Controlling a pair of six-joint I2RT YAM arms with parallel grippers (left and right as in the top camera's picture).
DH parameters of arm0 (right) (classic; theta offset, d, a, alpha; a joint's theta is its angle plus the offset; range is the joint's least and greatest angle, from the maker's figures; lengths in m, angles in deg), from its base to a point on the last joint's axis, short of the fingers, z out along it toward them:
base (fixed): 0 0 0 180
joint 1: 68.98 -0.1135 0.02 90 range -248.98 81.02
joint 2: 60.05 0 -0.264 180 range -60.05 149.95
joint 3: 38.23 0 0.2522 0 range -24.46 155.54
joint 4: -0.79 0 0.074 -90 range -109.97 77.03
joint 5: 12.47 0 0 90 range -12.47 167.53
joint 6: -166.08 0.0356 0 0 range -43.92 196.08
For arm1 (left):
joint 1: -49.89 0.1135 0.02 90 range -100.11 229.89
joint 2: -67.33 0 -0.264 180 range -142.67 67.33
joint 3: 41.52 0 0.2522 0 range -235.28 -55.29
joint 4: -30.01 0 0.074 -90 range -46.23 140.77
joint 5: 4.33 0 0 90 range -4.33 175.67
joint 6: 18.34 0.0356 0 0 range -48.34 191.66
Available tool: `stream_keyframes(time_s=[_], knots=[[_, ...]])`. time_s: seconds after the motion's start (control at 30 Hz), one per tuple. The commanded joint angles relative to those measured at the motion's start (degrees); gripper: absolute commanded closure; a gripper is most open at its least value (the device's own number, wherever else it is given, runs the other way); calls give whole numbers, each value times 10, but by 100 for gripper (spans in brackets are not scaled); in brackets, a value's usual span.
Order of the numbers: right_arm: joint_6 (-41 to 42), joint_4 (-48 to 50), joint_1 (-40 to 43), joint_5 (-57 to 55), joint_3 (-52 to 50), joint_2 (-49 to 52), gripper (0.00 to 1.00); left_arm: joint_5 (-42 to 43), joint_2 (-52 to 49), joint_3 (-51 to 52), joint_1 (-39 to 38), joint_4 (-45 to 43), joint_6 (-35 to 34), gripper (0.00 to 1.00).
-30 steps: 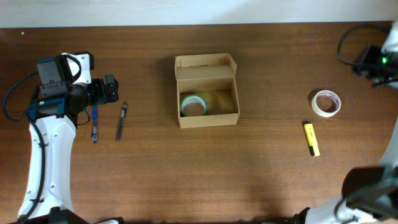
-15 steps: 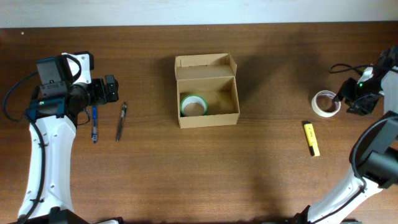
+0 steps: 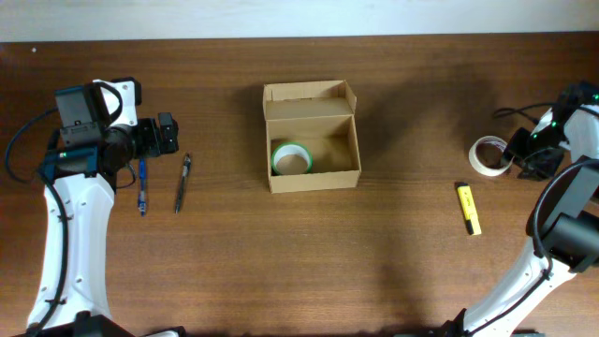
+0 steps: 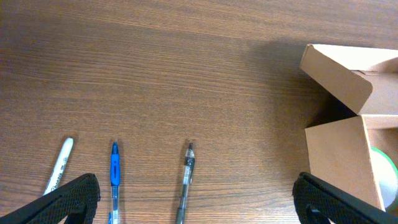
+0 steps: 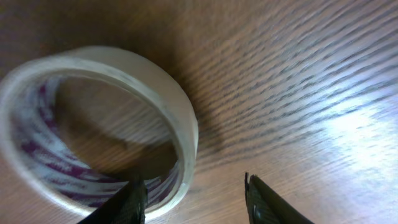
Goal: Pack container
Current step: 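Move the right gripper to the white masking tape and grasp it, then carry the white tape into the box and release it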
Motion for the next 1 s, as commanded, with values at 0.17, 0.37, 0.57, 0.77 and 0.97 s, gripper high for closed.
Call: stream_keyframes(time_s=[0.17, 0.37, 0.57, 0.77, 0.97], knots=[[3, 35, 3, -11, -46, 13, 68, 9, -4, -9, 1, 0, 11, 1], [3, 14, 3, 27, -36, 8, 96, 9, -4, -9, 1, 0, 11, 1], [-6, -42, -19, 131, 32, -48, 96, 9, -4, -9, 1, 0, 11, 1], [-67, -107, -116, 195, 157, -164, 96, 9, -4, -9, 1, 0, 11, 1], [-179, -113, -323, 151, 250, -231, 96, 9, -4, -9, 1, 0, 11, 1]])
